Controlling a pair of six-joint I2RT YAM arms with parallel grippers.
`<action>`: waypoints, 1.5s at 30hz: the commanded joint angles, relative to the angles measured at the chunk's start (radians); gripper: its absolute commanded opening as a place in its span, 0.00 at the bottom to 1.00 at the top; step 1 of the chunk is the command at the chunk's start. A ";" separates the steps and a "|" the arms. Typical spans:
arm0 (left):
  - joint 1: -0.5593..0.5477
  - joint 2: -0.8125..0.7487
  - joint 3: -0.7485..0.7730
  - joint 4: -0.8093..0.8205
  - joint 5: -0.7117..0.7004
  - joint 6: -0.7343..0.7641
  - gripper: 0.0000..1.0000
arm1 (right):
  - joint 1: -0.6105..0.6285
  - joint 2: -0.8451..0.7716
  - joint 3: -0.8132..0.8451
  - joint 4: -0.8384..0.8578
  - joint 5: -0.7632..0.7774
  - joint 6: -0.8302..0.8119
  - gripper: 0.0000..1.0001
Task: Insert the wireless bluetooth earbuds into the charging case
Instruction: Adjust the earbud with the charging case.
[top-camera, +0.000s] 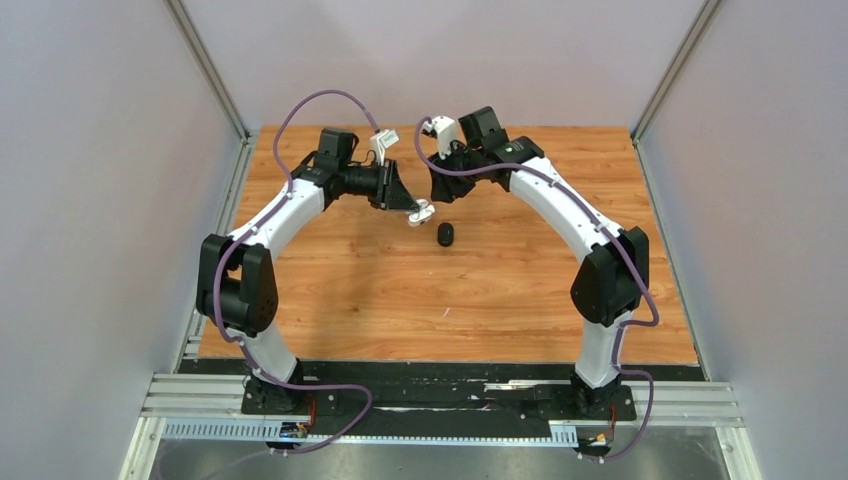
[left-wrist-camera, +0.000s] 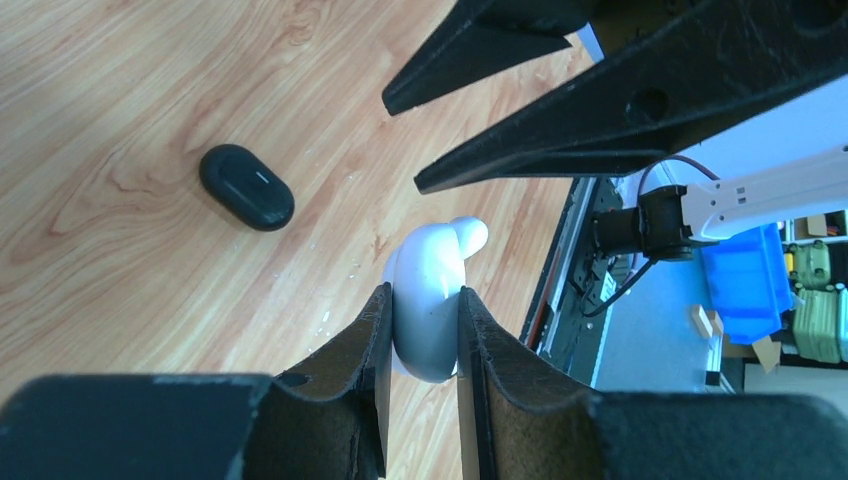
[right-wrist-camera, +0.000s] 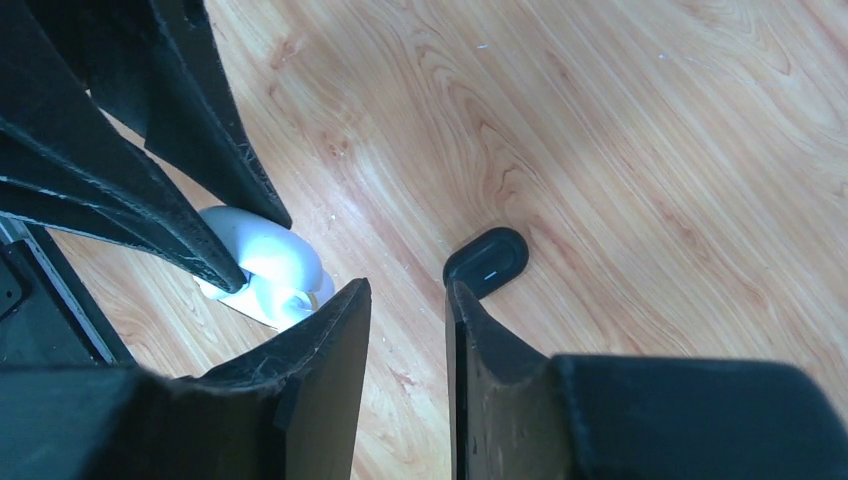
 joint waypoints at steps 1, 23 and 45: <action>-0.006 -0.049 0.000 0.037 0.038 -0.003 0.00 | -0.005 -0.002 -0.003 0.024 -0.024 0.017 0.33; -0.006 -0.010 0.020 0.052 -0.002 -0.037 0.00 | 0.022 -0.062 -0.036 -0.031 -0.078 -0.091 0.35; -0.006 0.009 0.018 0.050 0.053 -0.016 0.00 | 0.030 -0.045 0.039 -0.151 -0.215 -0.330 0.40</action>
